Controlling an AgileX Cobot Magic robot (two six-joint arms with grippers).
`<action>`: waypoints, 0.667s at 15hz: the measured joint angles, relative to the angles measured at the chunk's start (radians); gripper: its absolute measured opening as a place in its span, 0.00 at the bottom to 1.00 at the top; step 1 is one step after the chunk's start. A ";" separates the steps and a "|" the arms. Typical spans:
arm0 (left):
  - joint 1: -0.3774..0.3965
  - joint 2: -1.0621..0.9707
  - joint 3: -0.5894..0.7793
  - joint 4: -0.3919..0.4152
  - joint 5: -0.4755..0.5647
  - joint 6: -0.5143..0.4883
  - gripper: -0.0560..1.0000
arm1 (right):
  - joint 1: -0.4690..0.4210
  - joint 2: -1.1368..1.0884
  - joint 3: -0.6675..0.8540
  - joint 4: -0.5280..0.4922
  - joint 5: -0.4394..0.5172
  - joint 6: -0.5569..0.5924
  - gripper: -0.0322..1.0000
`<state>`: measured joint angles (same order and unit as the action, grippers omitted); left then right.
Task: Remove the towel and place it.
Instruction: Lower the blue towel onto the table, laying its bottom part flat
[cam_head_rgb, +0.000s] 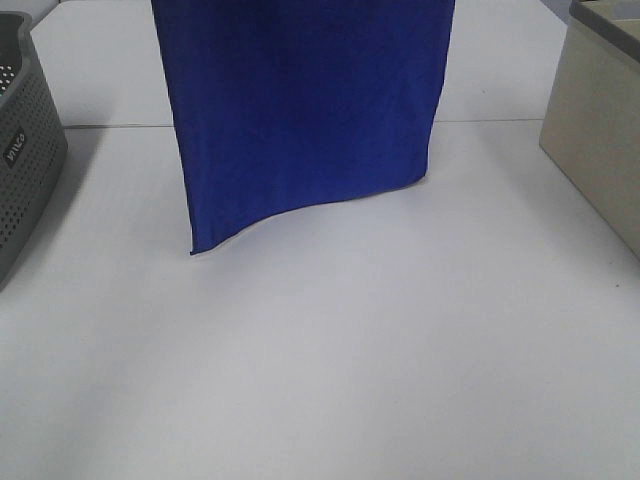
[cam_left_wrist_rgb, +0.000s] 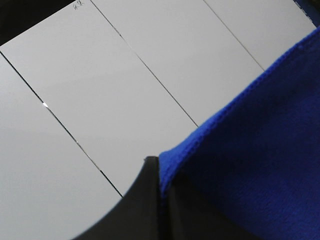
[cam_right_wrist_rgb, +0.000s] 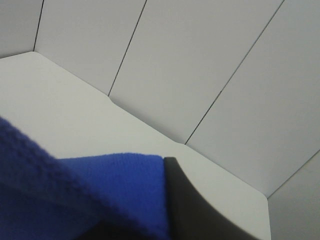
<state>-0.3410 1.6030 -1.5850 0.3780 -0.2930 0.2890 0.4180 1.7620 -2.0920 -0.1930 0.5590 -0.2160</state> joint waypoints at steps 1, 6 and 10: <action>0.006 0.011 0.000 -0.004 -0.021 0.000 0.05 | 0.000 0.020 0.000 -0.001 -0.037 0.000 0.05; 0.076 0.194 -0.103 -0.076 -0.203 0.000 0.05 | 0.000 0.120 0.000 -0.017 -0.316 0.000 0.05; 0.085 0.464 -0.471 -0.082 -0.216 0.014 0.05 | -0.052 0.222 -0.022 0.003 -0.529 0.018 0.05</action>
<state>-0.2560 2.0670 -2.0560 0.2960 -0.5090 0.3030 0.3660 1.9840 -2.1140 -0.1900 0.0300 -0.1980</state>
